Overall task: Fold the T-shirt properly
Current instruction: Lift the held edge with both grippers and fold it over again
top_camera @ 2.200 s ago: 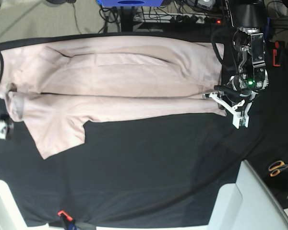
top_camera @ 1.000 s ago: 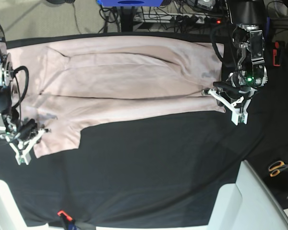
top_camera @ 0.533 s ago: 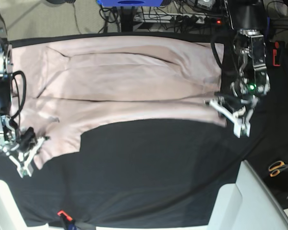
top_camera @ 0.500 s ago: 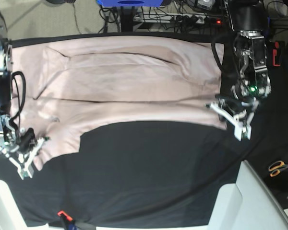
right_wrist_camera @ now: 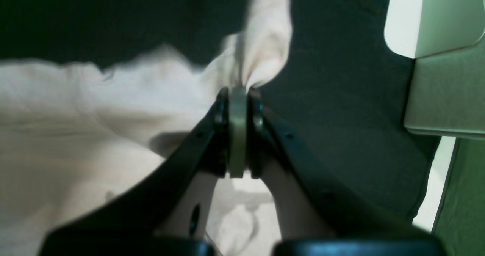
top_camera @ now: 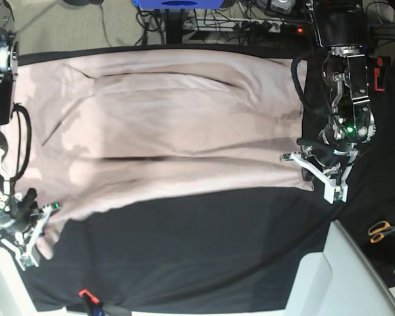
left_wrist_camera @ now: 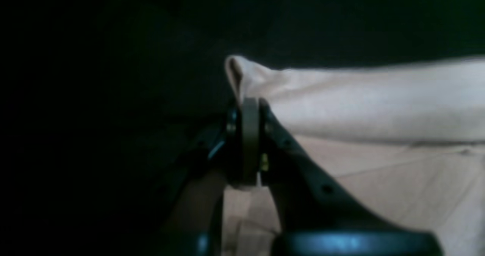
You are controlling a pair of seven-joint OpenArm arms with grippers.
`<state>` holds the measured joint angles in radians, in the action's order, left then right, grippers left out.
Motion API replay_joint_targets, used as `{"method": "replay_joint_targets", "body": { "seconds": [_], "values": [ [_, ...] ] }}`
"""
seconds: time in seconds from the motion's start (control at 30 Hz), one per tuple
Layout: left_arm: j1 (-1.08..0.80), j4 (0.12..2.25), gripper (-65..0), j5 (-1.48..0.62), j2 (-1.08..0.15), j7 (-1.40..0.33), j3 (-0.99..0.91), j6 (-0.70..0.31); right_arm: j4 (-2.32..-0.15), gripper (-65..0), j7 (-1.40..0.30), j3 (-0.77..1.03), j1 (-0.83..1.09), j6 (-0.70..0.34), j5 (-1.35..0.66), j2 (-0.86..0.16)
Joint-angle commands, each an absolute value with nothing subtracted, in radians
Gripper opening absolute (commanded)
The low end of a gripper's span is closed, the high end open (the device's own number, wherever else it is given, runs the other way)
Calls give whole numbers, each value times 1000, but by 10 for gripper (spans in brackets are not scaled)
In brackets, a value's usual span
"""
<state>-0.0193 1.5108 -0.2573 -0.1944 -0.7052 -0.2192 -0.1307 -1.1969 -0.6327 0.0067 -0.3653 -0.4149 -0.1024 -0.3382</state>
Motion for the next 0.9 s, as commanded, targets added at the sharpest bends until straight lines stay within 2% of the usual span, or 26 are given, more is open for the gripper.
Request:
{"method": "replay_joint_targets", "body": {
  "seconds": [0.0, 0.37, 0.57, 0.7, 0.87],
  "values": [
    [2, 1531, -650, -257, -206, -687, -223, -130, -1216, -650, -615, 12, -389, -407, -102, -357],
    [-13, 1577, -650, -249, -209, -687, -223, -130, -1219, -650, -608, 12, -331, -406, -102, -355],
    [5, 1523, -650, -249, -209, -684, -188, -130, -1222, -650, -568, 15, -329, -400, -102, -329],
    [8, 1488, -650, -249, -208, -680, -182, -130, -1216, -650, -515, 44, -328, -335, -102, -318],
    [42, 1468, -650, -249, -208, -680, -180, -130, -1211, -650, -461, 48, -328, -305, -102, -318]
  ]
}}
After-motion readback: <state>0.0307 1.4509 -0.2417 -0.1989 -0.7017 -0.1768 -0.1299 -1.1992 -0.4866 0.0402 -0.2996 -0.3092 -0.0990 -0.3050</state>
